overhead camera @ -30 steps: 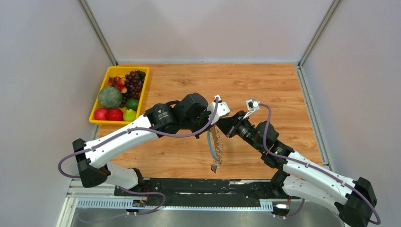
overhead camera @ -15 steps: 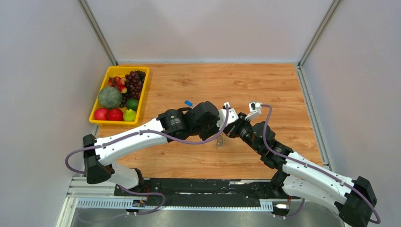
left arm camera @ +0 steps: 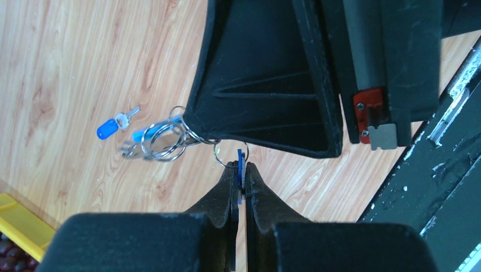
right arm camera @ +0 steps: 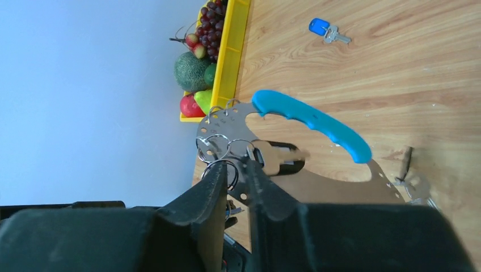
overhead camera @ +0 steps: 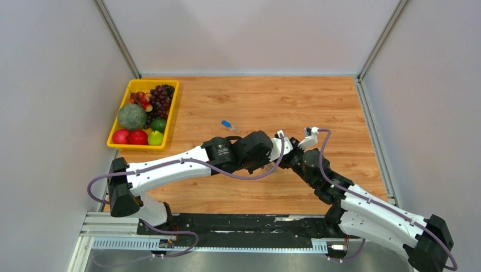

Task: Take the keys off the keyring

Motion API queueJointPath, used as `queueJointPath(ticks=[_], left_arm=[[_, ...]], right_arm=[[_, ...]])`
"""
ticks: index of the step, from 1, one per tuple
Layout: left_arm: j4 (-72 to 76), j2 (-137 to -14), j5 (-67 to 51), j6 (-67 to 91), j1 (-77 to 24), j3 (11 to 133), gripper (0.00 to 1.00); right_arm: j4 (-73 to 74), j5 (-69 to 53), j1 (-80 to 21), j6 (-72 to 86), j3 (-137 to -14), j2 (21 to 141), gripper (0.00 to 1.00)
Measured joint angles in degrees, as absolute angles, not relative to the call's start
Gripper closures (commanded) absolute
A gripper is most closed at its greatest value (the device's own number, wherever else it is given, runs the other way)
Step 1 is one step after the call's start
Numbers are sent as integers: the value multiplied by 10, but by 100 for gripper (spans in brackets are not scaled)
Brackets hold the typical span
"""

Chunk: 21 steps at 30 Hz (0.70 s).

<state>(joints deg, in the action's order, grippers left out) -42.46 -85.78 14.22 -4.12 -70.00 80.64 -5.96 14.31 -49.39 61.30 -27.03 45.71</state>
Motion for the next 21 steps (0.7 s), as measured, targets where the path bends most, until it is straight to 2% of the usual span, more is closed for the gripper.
queueJointPath(ticks=[7,11,14,21], left_arm=[[-433,-820,69,-37,-700,773,100],[-449,-776,26,-41,-688,772,100],[-458,-750,-10,-48,-677,780,100],[-484,-735,-72,-76,-671,814,100]], right_arm=[[-74,217,-475,577,-249,401,60],[-86,224,-474,509,-223,351,57],[-96,199,-474,424,-203,309,56],[-123,87,-474,216,-195,239,44]])
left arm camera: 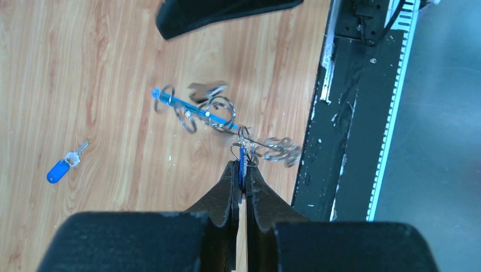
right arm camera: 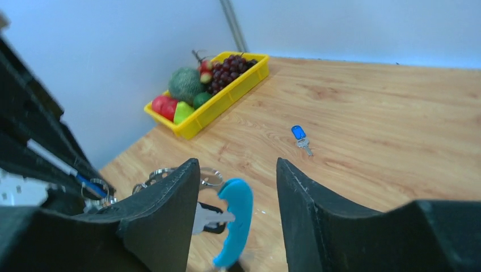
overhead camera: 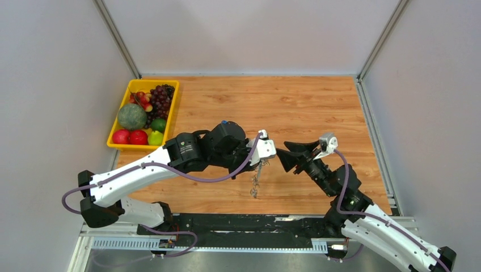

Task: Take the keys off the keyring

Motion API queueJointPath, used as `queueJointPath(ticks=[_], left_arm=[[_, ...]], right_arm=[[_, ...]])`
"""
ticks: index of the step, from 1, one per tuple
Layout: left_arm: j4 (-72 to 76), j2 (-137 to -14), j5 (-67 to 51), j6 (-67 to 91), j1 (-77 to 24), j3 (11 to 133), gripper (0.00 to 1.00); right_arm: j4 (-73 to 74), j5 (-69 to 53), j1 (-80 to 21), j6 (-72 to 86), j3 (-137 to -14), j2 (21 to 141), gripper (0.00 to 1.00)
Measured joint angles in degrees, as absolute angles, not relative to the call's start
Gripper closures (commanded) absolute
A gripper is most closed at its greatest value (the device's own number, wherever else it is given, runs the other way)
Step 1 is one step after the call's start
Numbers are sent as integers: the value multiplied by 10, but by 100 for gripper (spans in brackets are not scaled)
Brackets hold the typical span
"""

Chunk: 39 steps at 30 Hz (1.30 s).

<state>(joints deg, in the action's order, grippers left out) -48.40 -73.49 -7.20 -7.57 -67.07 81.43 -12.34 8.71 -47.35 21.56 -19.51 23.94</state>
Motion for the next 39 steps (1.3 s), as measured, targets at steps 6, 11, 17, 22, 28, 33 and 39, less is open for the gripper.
queueJointPath(ticks=[6,11,17,22,28,33,39], left_arm=[[-507,-735,-90,-96,-670,831,100],[-519,-740,-90,-103,-669,844,100],[-524,-744,-90,-107,-669,845,100],[-525,-744,-89,-107,-669,845,100],[-525,-744,-88,-108,-668,845,100],[-525,-744,-89,-109,-667,845,100],[-525,-744,-94,-109,-667,845,100]], right_arm=[[-133,-61,-474,91,-200,264,48],[-137,-147,-474,46,-210,309,46],[-136,-163,-474,24,-211,291,46],[-135,-149,-474,16,-212,256,50],[-135,-182,-474,10,-215,257,55],[-136,-224,-475,-5,-230,302,55],[-140,-238,-480,-18,-235,319,55]])
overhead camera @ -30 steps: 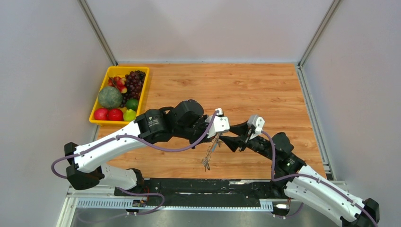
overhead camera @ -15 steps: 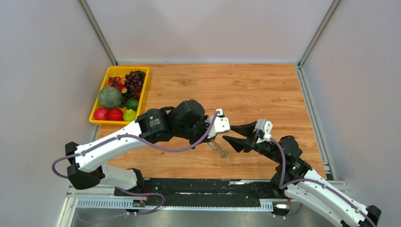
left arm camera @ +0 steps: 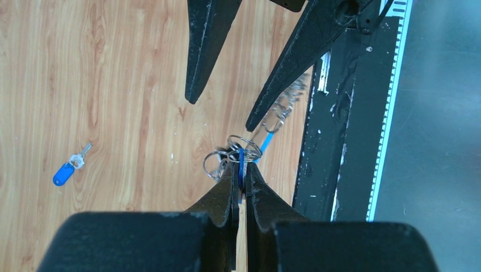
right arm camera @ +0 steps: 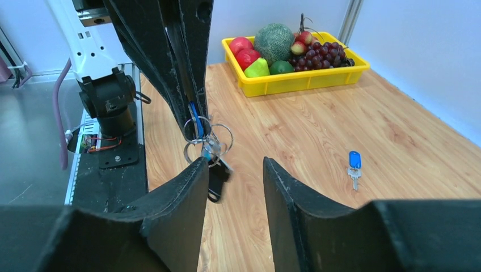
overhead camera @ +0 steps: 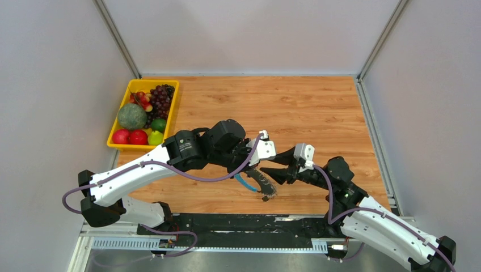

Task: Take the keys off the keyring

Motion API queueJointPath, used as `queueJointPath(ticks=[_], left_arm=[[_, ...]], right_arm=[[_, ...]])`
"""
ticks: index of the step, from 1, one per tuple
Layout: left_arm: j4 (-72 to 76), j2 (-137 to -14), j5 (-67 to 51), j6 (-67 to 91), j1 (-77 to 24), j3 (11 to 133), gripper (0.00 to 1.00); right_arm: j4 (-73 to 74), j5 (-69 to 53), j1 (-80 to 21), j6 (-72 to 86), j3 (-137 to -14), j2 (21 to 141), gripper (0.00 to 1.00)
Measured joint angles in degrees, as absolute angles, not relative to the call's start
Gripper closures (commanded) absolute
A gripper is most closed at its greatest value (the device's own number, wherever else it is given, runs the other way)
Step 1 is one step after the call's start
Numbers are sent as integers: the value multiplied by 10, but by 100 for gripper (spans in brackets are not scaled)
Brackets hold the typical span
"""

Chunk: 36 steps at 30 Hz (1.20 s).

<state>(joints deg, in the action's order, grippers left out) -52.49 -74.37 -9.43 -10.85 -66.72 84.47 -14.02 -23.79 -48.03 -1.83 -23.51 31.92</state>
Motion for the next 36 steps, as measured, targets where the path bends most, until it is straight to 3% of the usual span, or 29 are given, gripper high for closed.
queueJointPath(ticks=[11,17,36], left_arm=[[-526,-744,-100,-111,-667,845,100],[-533,-744,-100,-111,-667,845,100],[-542,-744,-96,-111,-667,845,100]], right_arm=[[-147,-250,-501,-34,-247,343,62],[-149,-254,-508,-42,-249,345,84],[-144,-265,-534,-46,-265,375,70]])
